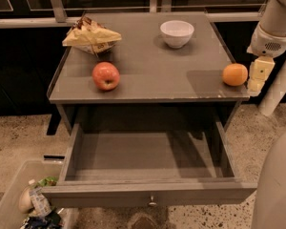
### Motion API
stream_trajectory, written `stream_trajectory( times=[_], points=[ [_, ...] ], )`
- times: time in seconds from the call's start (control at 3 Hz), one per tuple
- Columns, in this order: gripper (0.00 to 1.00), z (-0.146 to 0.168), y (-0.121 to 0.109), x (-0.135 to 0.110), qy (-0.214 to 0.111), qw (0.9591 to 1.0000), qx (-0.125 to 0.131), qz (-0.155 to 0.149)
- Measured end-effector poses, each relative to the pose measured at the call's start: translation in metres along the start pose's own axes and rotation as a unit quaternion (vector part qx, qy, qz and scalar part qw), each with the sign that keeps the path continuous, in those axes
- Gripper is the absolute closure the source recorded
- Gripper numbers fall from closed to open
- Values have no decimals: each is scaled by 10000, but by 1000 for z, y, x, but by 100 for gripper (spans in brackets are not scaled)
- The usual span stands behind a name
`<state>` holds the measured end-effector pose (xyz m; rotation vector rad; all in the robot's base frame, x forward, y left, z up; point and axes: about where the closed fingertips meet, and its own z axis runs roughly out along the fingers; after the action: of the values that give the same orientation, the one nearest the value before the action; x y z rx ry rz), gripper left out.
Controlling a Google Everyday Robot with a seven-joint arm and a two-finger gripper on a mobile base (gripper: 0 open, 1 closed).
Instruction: Place orange into top drawer
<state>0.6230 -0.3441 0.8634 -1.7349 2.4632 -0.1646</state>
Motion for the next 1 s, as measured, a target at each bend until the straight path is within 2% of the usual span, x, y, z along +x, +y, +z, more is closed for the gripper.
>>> stream_trajectory(
  times=[0.67, 1.0],
  points=[
    [0, 22, 14, -30, 140, 9984, -146, -525],
    [0, 22, 14, -30, 140, 9984, -146, -525]
  ],
)
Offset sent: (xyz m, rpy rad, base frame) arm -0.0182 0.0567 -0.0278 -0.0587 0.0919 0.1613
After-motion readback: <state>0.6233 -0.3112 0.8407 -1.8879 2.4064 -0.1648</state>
